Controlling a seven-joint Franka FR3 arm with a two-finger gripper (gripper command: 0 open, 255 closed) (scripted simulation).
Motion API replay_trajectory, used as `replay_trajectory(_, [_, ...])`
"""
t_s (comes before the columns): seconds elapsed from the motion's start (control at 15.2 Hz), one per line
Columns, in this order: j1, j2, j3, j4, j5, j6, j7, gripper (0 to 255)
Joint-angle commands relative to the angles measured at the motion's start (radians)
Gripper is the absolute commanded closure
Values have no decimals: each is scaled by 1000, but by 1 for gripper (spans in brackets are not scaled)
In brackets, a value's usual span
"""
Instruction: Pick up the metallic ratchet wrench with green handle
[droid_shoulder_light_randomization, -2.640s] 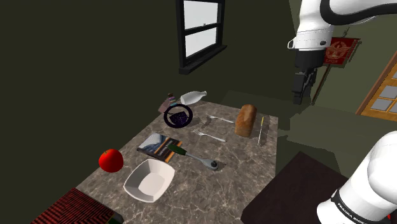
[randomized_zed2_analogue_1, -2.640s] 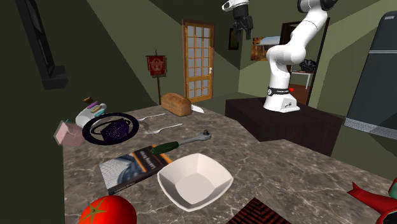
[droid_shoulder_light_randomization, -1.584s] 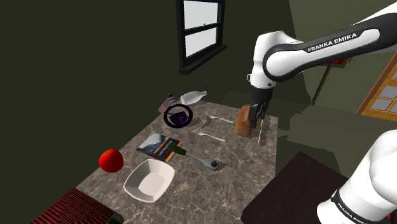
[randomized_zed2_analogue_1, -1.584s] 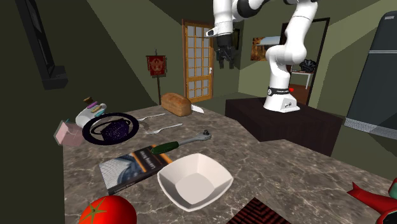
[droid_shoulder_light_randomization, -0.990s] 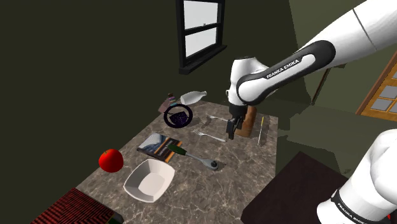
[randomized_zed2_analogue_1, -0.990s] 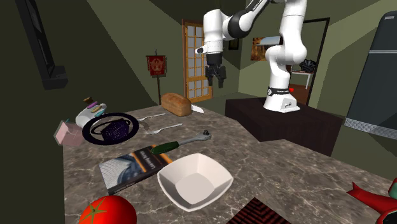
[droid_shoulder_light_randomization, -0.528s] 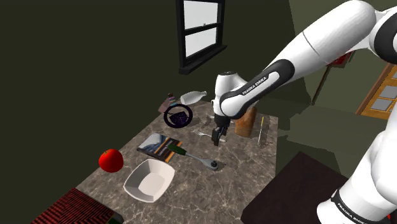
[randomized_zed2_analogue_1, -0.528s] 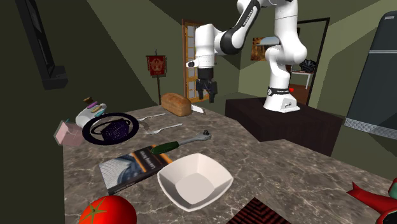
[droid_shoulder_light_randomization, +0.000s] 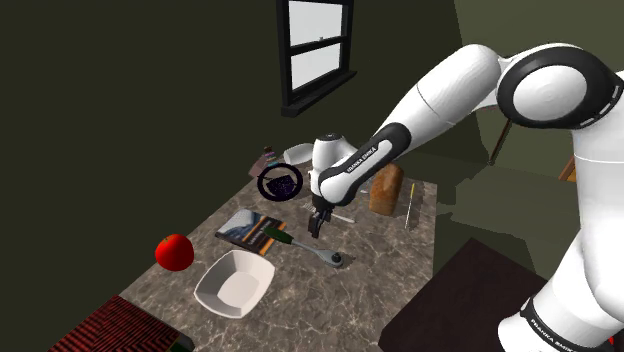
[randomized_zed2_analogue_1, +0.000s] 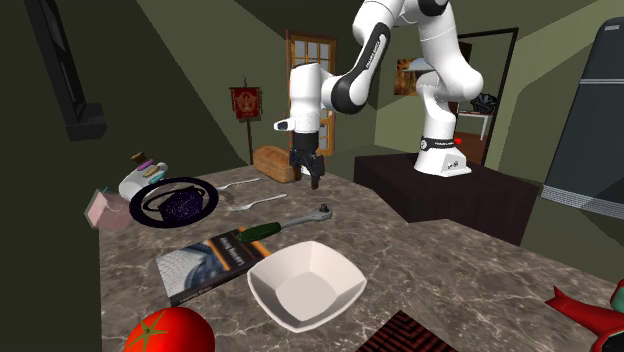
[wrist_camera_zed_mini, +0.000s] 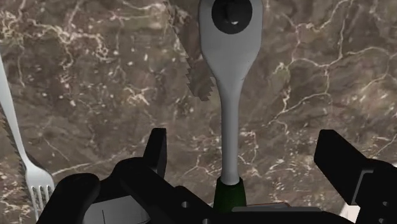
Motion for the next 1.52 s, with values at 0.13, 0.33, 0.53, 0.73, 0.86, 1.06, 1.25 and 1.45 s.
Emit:
replay_trajectory(0.13, [30, 155, -5, 143, -26, 36, 5, 0])
replay_trajectory(0.33, [52, 268, -9, 269, -42, 40, 6, 0])
replay_trajectory(0.53, [54, 292, -11, 278, -44, 55, 6, 0])
replay_trajectory(0.73, [56, 327, -13, 291, -46, 76, 6, 0])
replay_trajectory(0.86, [58, 357, -16, 304, -47, 94, 6, 0])
replay_trajectory(1.06, [59, 358, -16, 305, -47, 94, 7, 255])
replay_trajectory(1.25, [58, 358, -16, 304, -47, 95, 6, 255])
replay_trajectory(1.45, [58, 358, -16, 304, -47, 95, 7, 255])
